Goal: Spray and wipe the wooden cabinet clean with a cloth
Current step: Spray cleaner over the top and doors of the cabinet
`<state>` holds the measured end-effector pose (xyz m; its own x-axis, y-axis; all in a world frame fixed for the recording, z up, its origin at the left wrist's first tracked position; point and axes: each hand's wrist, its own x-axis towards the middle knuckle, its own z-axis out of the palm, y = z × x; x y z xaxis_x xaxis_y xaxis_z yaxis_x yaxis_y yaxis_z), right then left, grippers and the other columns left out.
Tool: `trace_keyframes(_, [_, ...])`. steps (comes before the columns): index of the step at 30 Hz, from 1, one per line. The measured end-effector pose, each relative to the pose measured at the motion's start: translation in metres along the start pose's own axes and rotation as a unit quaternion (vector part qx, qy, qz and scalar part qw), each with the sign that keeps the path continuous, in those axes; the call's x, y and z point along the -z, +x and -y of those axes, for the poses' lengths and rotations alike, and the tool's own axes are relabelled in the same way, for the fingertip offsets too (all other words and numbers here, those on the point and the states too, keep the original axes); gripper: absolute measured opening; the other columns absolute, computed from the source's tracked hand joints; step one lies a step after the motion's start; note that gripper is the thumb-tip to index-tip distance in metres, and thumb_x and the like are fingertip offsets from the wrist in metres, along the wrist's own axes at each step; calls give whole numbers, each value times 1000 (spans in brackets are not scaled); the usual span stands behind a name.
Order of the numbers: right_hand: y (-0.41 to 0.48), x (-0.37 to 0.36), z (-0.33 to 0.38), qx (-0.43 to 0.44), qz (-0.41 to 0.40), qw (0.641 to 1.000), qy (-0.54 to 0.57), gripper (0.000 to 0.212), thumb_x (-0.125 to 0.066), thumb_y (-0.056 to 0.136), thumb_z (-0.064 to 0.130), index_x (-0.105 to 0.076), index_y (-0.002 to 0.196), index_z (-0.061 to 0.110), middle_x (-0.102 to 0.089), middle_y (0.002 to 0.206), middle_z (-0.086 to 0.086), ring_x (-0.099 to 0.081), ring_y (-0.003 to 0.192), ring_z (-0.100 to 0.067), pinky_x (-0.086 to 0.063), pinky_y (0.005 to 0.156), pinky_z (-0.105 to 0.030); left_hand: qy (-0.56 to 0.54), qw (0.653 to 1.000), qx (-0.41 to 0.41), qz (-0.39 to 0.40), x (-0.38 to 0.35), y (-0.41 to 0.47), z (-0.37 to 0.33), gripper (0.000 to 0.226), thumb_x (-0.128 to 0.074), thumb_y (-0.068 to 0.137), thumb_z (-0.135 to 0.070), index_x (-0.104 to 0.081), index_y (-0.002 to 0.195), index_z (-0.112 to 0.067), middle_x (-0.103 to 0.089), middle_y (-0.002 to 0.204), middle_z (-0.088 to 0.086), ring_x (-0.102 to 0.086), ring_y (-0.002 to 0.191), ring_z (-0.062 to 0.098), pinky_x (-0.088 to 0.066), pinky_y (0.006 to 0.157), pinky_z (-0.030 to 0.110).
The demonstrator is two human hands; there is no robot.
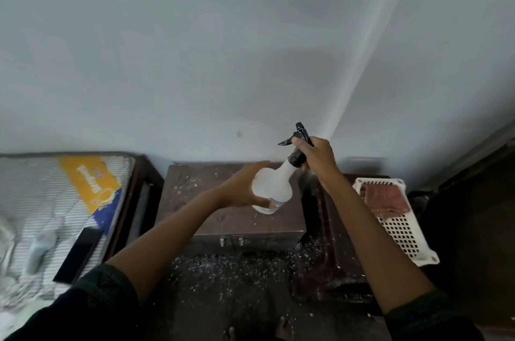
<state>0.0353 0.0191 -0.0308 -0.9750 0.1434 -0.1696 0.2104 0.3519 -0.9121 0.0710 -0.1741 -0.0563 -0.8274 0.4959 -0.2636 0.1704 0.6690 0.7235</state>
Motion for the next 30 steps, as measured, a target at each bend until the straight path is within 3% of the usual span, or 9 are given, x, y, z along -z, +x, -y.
trace_keyframes(3, [-5, -40, 5, -42, 30, 995, 83, 29, -60, 89, 24, -55, 65, 10, -53, 59, -5, -40, 29, -9, -34, 36, -19, -34, 998, 49, -36, -5, -30, 34, 109, -84, 58, -40, -19, 144, -29, -28, 146, 0, -33, 129, 18, -33, 109, 42])
trace_keyframes(5, [-10, -65, 0, -85, 58, 989, 111, 25, -61, 88, 25, -60, 70, 7, -56, 62, -6, -41, 31, -9, -34, 37, -19, -59, 993, 65, -77, -11, -47, 56, 101, -85, 58, -34, -25, 140, -28, -38, 136, 1, -45, 115, 18, -44, 97, 35])
trace_keyframes(7, [-15, -88, -13, -130, 83, 978, 139, 23, -64, 86, 28, -63, 79, 7, -59, 68, -6, -46, 39, -10, -37, 38, -20, -55, 991, 75, -97, -18, -62, 78, 88, -82, 57, -41, -35, 130, -27, -46, 122, -3, -51, 102, 15, -48, 85, 29])
trace_keyframes(10, [-23, -117, -42, -173, 113, 961, 185, 23, -63, 86, 32, -63, 89, 9, -62, 73, -7, -53, 51, -17, -43, 43, -25, -87, 985, 116, -90, -38, -75, 109, 89, -77, 51, -56, -35, 123, -27, -53, 112, -6, -58, 96, 14, -54, 82, 35])
trace_keyframes(15, [-23, -162, -94, -205, 159, 938, 229, 28, -69, 73, 29, -66, 94, 11, -62, 91, -6, -56, 84, -20, -44, 68, -34, -102, 977, 152, -105, -74, -74, 156, 74, -79, 53, -52, -42, 112, -28, -53, 107, -12, -56, 91, 10, -51, 78, 29])
trace_keyframes(19, [-15, -194, -129, -227, 192, 895, 332, 13, -61, 70, 15, -65, 80, 7, -63, 86, -8, -58, 85, -19, -45, 76, -29, -133, 971, 166, -111, -94, -65, 195, 77, -81, 58, -44, -42, 121, -26, -49, 106, -11, -52, 90, 10, -42, 69, 21])
trace_keyframes(23, [-6, -236, -163, -243, 189, 875, 375, 14, -56, 79, 5, -69, 76, 7, -66, 84, -6, -59, 83, -18, -45, 78, -31, -144, 965, 182, -127, -112, -54, 230, 69, -81, 59, -41, -42, 114, -29, -51, 106, -10, -54, 90, 13, -45, 70, 25])
trace_keyframes(27, [3, -264, -194, -259, 170, 863, 399, 17, -47, 89, 5, -63, 91, 10, -67, 99, -4, -59, 105, -17, -40, 97, -36, -137, 963, 198, -117, -138, -43, 263, 72, -81, 53, -47, -41, 111, -33, -52, 107, -10, -55, 90, 13, -46, 70, 26])
trace_keyframes(30, [9, -278, -214, -261, 153, 879, 369, 11, -51, 89, 8, -61, 86, 13, -65, 84, -2, -60, 94, -17, -44, 90, -33, -109, 968, 200, -107, -153, -40, 275, 85, -80, 52, -53, -40, 124, -30, -49, 116, -10, -55, 96, 12, -51, 80, 30])
